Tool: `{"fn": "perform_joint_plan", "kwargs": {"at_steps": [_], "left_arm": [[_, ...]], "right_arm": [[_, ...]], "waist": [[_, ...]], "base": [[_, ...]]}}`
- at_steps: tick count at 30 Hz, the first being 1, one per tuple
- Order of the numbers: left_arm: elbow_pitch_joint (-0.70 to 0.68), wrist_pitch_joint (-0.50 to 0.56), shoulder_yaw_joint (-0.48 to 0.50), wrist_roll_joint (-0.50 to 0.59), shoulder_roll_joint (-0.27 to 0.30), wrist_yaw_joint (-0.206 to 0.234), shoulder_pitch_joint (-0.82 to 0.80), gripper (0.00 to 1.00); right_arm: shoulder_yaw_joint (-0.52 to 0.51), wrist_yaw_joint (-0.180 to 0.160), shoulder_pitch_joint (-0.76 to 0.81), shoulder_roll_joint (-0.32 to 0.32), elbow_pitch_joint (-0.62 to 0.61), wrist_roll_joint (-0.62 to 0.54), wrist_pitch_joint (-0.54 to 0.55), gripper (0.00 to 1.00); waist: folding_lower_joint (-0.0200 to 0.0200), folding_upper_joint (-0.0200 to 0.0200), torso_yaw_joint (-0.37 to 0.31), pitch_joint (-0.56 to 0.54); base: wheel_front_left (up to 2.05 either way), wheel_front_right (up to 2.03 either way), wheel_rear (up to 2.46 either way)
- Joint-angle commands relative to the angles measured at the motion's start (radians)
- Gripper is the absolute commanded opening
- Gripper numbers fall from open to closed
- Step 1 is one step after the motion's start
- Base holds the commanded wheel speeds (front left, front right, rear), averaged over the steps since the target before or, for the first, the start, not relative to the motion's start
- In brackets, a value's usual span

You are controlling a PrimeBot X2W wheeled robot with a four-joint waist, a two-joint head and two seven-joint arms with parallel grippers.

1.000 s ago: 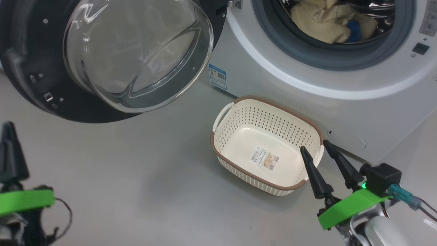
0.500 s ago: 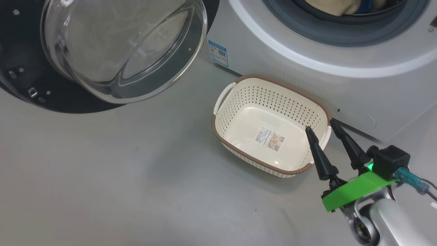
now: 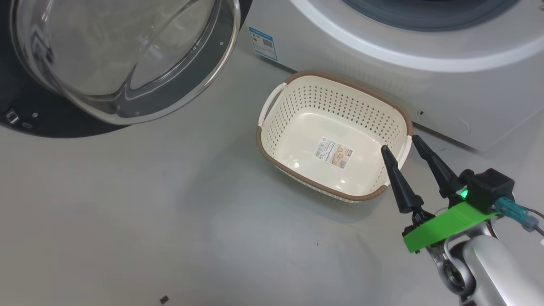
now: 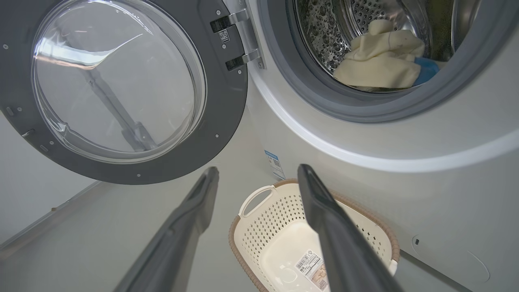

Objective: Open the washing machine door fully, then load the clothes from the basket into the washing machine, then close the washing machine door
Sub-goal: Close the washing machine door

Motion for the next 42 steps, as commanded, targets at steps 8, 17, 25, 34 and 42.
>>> {"fn": "perform_joint_plan", "kwargs": {"at_steps": [8, 17, 25, 34, 42], "left_arm": [[0.054, 0.085, 0.032, -0.042, 0.11, -0.001, -0.059, 0.0], [0.069, 0.109, 0.032, -0.053, 0.101, -0.001, -0.054, 0.0], [0.061, 0.142, 0.028, -0.061, 0.096, -0.001, -0.052, 0.0], [0.063, 0.195, 0.017, -0.069, 0.084, -0.001, -0.048, 0.0], [0.046, 0.267, -0.008, -0.069, 0.081, -0.001, -0.028, 0.0]], "right_arm": [[0.029, 0.002, -0.029, -0.018, -0.046, -0.014, -0.007, 1.0], [0.03, 0.002, -0.041, -0.016, -0.049, -0.018, -0.007, 1.0], [0.033, 0.002, -0.053, -0.009, -0.053, -0.02, -0.007, 1.0], [0.02, 0.002, -0.055, -0.008, -0.056, -0.024, -0.007, 1.0], [0.011, 0.002, -0.054, 0.0, -0.052, -0.023, -0.007, 1.0]], "waist": [[0.0, 0.0, -0.031, 0.039], [0.0, 0.0, -0.044, 0.056], [0.0, 0.0, -0.06, 0.074], [0.0, 0.0, -0.068, 0.079], [0.0, 0.0, -0.064, 0.054]], "base": [[0.0, 0.0, 0.0], [0.0, 0.0, 0.0], [0.0, 0.0, 0.0], [0.0, 0.0, 0.0], [0.0, 0.0, 0.0]]}}
